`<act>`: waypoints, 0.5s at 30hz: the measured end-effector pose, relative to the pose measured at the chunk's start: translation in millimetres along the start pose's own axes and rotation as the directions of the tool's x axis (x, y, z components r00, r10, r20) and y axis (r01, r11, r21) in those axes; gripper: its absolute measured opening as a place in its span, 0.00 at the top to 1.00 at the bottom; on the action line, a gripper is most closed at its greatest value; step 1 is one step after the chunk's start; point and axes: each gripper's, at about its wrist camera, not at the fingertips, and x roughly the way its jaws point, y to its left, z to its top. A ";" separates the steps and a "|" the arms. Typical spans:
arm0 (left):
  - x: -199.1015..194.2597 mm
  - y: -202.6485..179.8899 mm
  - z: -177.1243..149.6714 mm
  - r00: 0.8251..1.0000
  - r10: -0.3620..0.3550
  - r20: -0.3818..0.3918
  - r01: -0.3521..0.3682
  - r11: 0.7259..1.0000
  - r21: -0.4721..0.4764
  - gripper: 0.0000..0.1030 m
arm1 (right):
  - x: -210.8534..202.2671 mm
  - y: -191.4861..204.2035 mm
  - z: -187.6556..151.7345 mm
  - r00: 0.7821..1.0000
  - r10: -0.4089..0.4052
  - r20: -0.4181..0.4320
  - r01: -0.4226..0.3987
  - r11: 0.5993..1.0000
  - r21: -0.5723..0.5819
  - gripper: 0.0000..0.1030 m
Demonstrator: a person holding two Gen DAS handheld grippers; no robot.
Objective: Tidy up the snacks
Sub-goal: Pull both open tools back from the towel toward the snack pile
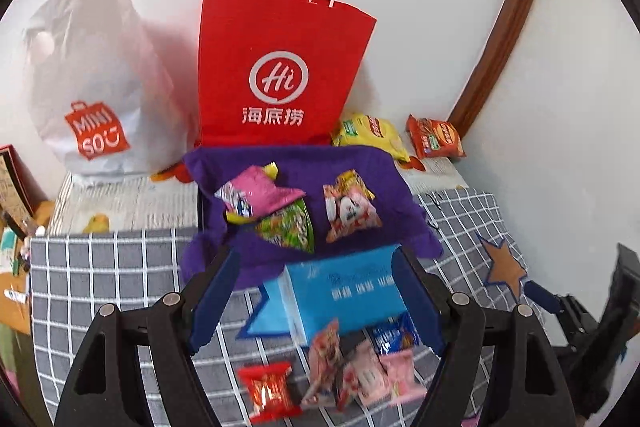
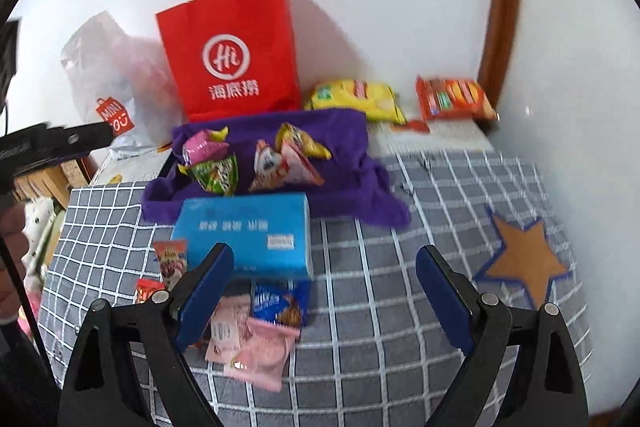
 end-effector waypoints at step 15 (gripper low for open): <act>-0.8 18.7 -43.8 0.997 0.066 -0.044 -0.067 0.998 -0.017 0.26 | 21.1 -4.6 -41.2 0.994 0.089 -0.069 -0.087 0.996 0.025 0.19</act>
